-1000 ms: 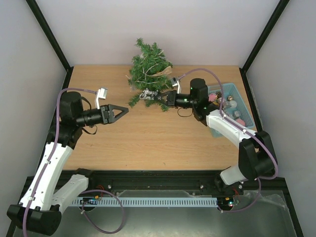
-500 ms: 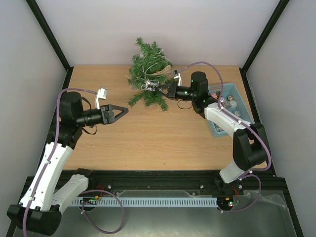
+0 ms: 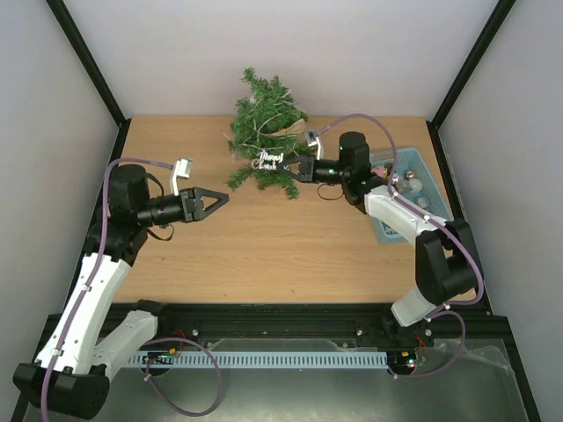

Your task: Decorate the small christmas tree

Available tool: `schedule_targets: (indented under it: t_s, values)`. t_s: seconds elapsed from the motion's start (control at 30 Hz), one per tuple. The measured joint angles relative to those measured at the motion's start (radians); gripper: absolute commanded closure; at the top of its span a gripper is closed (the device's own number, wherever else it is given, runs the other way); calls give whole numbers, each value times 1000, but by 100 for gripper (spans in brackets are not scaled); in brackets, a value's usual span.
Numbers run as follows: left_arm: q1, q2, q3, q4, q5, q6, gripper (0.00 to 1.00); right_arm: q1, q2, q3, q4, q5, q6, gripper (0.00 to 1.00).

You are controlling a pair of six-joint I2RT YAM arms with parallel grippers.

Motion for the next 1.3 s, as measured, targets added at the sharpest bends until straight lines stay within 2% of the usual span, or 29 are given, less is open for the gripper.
schedule_targets:
  t_s: [0.47, 0.73, 1.07, 1.3]
  values:
    - [0, -7, -27, 0, 0, 1, 62, 0, 16, -32, 93, -75, 117, 99]
    - [0, -21, -27, 0, 0, 1, 62, 0, 95, -3, 94, -75, 182, 99]
    - [0, -31, -27, -8, 0, 2, 63, -10, 101, 42, 113, -70, 237, 99]
    - [0, -37, -28, -12, 1, 2, 64, -17, 101, 42, 102, -37, 214, 99]
